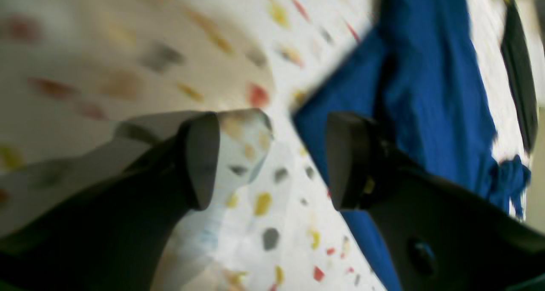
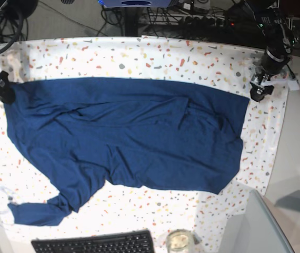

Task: Layout the t-shirt on the table in an organized manner, then fold the t-shirt properly
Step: 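Grasp the shirt's shoulder corners with both grippers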

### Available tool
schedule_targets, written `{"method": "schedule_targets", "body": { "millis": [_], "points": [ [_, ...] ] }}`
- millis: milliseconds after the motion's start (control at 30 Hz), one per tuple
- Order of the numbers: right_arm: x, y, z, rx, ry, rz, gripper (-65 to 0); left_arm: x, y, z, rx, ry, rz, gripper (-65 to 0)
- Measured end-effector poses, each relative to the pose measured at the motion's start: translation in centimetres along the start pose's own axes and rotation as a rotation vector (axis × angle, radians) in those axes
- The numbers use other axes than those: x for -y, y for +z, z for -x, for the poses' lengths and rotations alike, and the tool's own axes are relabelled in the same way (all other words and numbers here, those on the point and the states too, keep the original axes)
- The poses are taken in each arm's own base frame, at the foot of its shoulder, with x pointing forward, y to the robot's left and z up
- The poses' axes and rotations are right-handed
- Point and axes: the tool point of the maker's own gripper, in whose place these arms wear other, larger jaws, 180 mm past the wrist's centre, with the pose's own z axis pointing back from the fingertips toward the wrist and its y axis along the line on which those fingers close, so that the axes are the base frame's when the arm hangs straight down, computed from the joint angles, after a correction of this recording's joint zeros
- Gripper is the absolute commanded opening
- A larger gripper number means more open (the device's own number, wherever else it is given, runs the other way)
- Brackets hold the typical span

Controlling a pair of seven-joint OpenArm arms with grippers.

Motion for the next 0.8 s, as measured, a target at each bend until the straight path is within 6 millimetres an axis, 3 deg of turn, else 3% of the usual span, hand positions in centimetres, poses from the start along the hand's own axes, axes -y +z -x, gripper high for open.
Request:
{"method": "schedule_targets", "body": {
  "millis": [100, 300, 600, 700, 800],
  "points": [
    [0.0, 0.0, 0.0, 0.001, 0.000, -0.001, -30.5, 0.3, -0.5, 0.1, -0.002, 0.004, 0.009, -27.6],
    [0.0, 0.0, -0.1, 0.002, 0.002, -0.001, -30.6, 4.1, -3.7, 1.2, -0.050, -0.006, 0.089, -27.6],
    [2.0, 1.1, -0.1, 0.029, -0.051, 0.043, -30.6, 5.1, -4.8, 2.1, -0.060, -0.081, 0.070, -29.5],
    [3.1, 0.5, 1.3, -0.021, -0.081, 0.058, -30.6, 4.9, -4.8, 2.3, -0.076, -0.087, 0.064, -44.1],
    [4.4, 0.0, 2.7, -0.069, -0.113, 0.084, -30.5, 4.6, -4.7, 3.2, -0.106, -0.086, 0.057, -63.5]
  ]
}}
